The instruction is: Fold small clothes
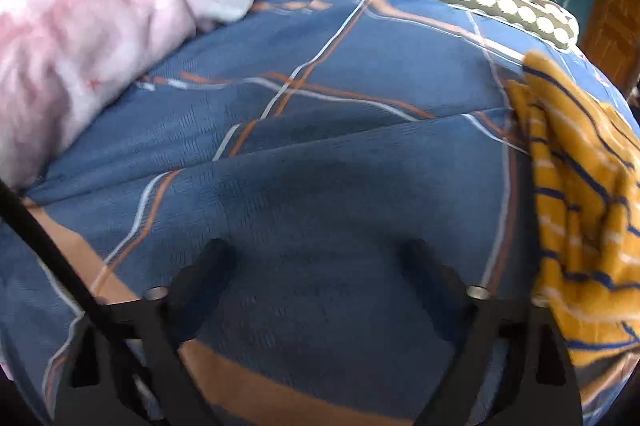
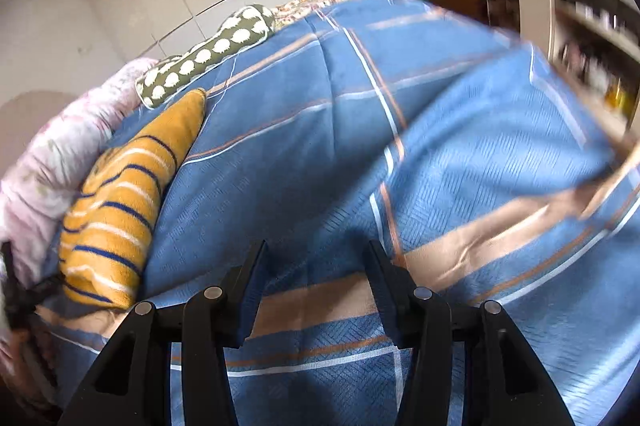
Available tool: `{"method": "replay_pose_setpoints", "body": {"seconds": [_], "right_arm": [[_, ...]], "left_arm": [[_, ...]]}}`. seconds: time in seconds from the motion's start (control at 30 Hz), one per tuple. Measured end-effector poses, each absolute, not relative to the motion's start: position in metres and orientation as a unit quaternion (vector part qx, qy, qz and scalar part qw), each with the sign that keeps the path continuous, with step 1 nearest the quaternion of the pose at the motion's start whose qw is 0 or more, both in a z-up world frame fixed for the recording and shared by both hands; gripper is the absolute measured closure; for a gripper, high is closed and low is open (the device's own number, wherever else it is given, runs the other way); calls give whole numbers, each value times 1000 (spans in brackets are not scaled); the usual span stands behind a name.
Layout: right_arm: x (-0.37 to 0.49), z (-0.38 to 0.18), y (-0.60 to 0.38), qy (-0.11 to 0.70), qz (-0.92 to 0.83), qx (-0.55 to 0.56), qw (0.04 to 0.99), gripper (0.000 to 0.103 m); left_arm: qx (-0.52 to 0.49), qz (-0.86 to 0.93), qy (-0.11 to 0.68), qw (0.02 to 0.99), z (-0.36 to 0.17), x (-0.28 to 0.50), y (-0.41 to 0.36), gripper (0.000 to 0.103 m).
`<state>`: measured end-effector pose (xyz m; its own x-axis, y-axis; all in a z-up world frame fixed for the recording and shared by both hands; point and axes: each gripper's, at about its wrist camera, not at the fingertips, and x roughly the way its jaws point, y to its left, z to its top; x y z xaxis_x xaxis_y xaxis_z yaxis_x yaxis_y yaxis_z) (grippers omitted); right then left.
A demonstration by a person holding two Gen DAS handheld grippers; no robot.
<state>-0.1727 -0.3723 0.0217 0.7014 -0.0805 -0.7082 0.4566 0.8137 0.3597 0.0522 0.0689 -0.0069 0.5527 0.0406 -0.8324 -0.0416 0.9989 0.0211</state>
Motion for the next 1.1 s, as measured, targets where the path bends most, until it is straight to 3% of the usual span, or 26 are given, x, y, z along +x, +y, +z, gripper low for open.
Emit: {"method": "replay_pose_setpoints", "body": {"seconds": [0.03, 0.4, 1.1], "right_arm": [[-173, 20, -377, 352, -147, 279, 881, 48], [-180, 14, -391, 320, -119, 341, 876, 48], [-170, 13, -381, 337, -135, 305, 880, 47]], "left_arm": [[-4, 27, 474, 880, -9, 53, 71, 0], [-1, 29, 475, 880, -11, 50, 71, 0], [0, 29, 475, 880, -11, 53, 71, 0]]}}
